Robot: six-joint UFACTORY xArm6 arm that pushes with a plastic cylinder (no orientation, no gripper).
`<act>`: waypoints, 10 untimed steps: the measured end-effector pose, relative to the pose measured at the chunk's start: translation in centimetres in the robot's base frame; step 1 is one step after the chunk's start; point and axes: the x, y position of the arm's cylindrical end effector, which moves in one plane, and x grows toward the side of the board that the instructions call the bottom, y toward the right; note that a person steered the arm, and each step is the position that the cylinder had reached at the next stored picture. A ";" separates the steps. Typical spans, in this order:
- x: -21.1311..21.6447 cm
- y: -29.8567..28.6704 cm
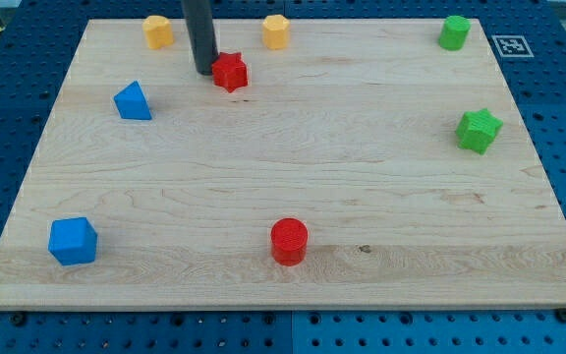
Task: Slide the hexagon towards the top left side of the green star
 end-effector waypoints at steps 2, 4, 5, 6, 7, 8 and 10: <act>-3.0 2.2; -8.4 2.7; -10.2 3.1; -10.1 3.6; -9.0 6.6; -6.6 8.8; -2.5 13.2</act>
